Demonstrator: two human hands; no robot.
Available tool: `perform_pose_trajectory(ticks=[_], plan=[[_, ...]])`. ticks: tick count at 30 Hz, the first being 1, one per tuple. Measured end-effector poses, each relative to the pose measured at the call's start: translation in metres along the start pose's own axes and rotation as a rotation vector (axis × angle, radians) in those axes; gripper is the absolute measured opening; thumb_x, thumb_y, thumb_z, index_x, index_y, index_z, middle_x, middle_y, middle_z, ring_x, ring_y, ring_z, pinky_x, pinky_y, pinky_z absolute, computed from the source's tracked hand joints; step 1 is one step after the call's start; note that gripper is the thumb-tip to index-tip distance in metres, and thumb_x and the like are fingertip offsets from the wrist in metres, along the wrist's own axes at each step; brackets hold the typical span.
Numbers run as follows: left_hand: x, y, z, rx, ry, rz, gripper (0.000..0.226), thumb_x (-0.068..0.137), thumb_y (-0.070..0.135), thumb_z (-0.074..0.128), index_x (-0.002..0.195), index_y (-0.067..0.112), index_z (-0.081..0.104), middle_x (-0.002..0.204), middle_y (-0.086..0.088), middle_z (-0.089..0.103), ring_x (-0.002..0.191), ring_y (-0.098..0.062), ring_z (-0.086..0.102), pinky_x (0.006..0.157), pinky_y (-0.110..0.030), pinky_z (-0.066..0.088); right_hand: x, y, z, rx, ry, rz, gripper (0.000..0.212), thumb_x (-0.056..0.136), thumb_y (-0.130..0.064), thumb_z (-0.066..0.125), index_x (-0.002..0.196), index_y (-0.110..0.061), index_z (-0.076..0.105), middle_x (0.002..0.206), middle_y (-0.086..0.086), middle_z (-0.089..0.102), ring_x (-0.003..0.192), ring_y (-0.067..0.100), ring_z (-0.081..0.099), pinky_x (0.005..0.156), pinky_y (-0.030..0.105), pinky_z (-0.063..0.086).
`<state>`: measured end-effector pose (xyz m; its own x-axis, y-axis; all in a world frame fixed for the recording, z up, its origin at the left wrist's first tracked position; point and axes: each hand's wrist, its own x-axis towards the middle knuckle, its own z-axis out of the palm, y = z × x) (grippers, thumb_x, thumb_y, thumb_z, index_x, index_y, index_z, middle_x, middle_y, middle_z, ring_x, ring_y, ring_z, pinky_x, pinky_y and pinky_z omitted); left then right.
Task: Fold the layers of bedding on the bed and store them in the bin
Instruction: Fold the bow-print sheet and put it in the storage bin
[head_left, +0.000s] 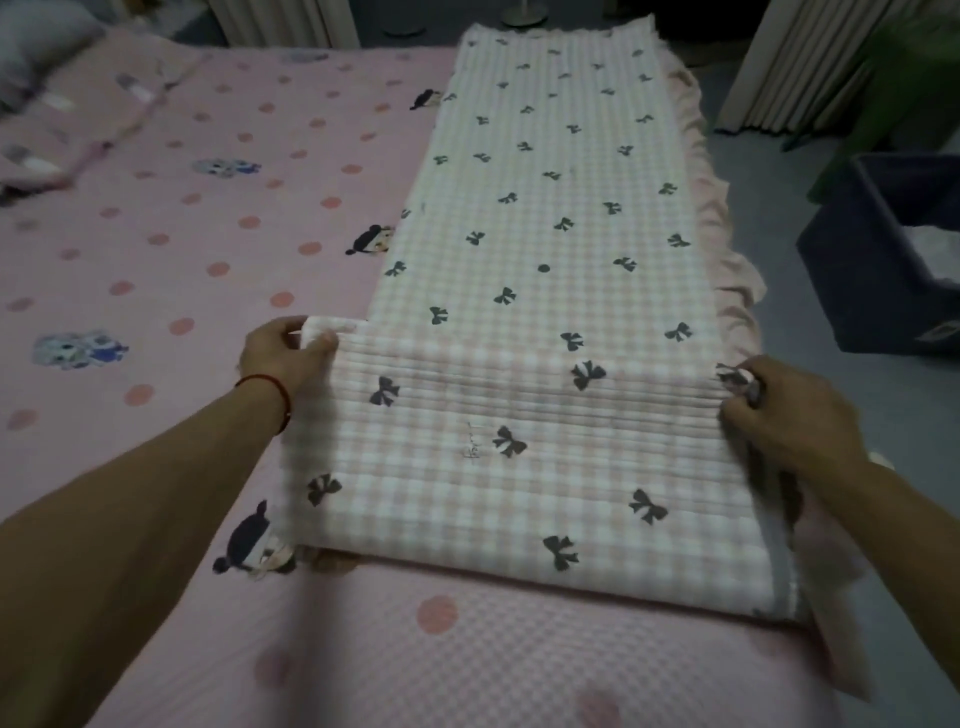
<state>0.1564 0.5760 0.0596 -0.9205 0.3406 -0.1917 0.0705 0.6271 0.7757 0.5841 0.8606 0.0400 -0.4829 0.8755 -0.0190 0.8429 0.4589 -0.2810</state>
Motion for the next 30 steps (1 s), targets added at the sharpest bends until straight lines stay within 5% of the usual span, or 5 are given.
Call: perform_pose_trajectory(ticks=[3,7,11,24,30], plan=[[0.036,-0.023,0.045,0.050,-0.064,-0.138,0.048,0.091,0.033,0.070,0.134,0.013,0.063,0.129,-0.010,0.065,0.111,-0.028,0.061,0.099,-0.034,0.048,0.027,0.009,0.044,-0.063,-0.012,0.042,0.021,0.090,-0.038,0.053,0.098,-0.022,0.063,0.086,0.011,0.064,0.075,0.030,0.052,0.068,0.037,0.041],[0.046,-0.075,0.116,0.415,0.097,-0.089,0.044,0.100,0.043,0.045,0.132,0.014,0.050,0.127,-0.021,0.056,0.114,-0.043,0.054,0.098,-0.054,0.045,0.050,0.014,0.121,0.036,0.016,0.174,0.046,0.090,-0.051,0.027,0.102,-0.016,0.052,0.095,0.015,0.062,0.086,0.039,0.058,0.083,0.051,0.048],[0.035,-0.090,0.146,0.608,0.372,0.112,0.045,0.100,0.036,0.032,0.125,0.003,0.049,0.113,-0.027,0.053,0.101,-0.043,0.053,0.080,-0.054,0.041,0.056,0.014,0.141,0.004,0.082,0.164,0.038,0.091,-0.044,0.030,0.095,-0.012,0.049,0.083,0.012,0.056,0.075,0.036,0.055,0.080,0.052,0.048],[0.043,-0.089,0.141,0.660,0.386,0.078,0.052,0.098,0.038,0.023,0.124,0.001,0.049,0.114,-0.028,0.052,0.101,-0.045,0.049,0.081,-0.054,0.041,0.060,0.007,0.145,0.002,0.076,0.225,0.027,0.087,-0.036,0.034,0.085,-0.013,0.048,0.073,0.008,0.049,0.067,0.030,0.049,0.071,0.048,0.046],[0.025,-0.062,0.157,0.994,0.417,-0.189,0.058,0.100,0.040,0.023,0.145,0.006,0.031,0.128,-0.032,0.048,0.116,-0.050,0.045,0.098,-0.070,0.032,0.063,0.022,0.136,0.020,-0.057,0.166,0.038,0.077,-0.036,0.039,0.090,-0.007,0.060,0.079,0.019,0.059,0.073,0.041,0.058,0.070,0.048,0.048]])
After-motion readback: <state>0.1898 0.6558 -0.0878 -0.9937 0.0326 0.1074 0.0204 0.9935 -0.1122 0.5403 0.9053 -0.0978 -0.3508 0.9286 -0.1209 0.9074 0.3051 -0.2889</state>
